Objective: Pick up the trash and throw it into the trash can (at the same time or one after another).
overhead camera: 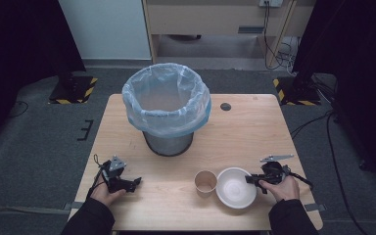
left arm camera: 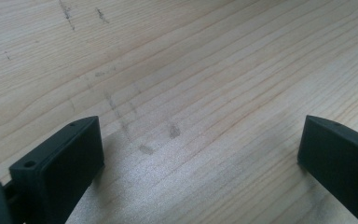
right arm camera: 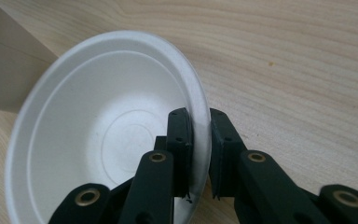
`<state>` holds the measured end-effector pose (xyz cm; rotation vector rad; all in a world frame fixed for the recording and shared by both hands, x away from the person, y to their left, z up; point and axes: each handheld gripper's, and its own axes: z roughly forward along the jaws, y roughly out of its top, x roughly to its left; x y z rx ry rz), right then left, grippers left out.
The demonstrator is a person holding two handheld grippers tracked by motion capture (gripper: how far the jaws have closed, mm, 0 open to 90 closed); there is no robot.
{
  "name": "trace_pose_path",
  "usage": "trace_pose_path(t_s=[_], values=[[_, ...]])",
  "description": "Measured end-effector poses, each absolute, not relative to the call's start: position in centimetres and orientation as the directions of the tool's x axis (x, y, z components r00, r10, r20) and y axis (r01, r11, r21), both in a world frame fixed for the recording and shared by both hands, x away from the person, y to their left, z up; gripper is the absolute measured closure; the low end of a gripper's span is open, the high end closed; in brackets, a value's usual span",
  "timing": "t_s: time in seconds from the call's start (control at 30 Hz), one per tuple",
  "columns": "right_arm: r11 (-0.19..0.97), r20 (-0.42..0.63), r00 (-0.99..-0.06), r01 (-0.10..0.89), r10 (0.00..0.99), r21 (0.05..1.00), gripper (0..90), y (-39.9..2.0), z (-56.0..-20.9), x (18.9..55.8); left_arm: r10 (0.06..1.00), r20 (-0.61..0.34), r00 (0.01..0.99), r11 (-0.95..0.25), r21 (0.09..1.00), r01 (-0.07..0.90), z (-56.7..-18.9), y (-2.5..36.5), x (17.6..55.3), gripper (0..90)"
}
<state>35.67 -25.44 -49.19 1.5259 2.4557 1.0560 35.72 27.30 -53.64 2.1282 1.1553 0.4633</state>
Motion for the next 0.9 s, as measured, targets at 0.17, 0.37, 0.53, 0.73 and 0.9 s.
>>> trace_pose_path(t_s=[0.17, 0.37, 0.53, 0.73, 0.9], values=[[0.241, 0.295, -0.501, 0.752, 0.813, 0.613, 83.1, -25.9, -48.2, 35.6, 0.837, -0.005, 0.547, -0.389, 0.697, 0.602, -53.6, 27.3, 35.7, 0.0], [0.211, 0.278, -0.490, 0.726, 0.826, 0.654, 84.0, -26.5, -47.0, 35.5, 0.837, -0.005, 0.547, -0.389, 0.697, 0.602, -53.6, 27.3, 35.7, 0.0], [0.163, 0.276, -0.462, 0.707, 0.843, 0.688, 84.1, -27.2, -46.2, 35.4, 0.837, -0.005, 0.547, -0.389, 0.697, 0.602, -53.6, 27.3, 35.7, 0.0], [0.107, 0.268, -0.436, 0.665, 0.860, 0.740, 84.1, -27.6, -45.2, 35.3, 0.837, -0.005, 0.547, -0.389, 0.697, 0.602, -53.6, 27.3, 35.7, 0.0], [0.068, 0.264, -0.423, 0.624, 0.867, 0.778, 84.1, -27.8, -44.8, 35.2, 0.837, -0.005, 0.547, -0.389, 0.697, 0.602, -53.6, 27.3, 35.7, 0.0]])
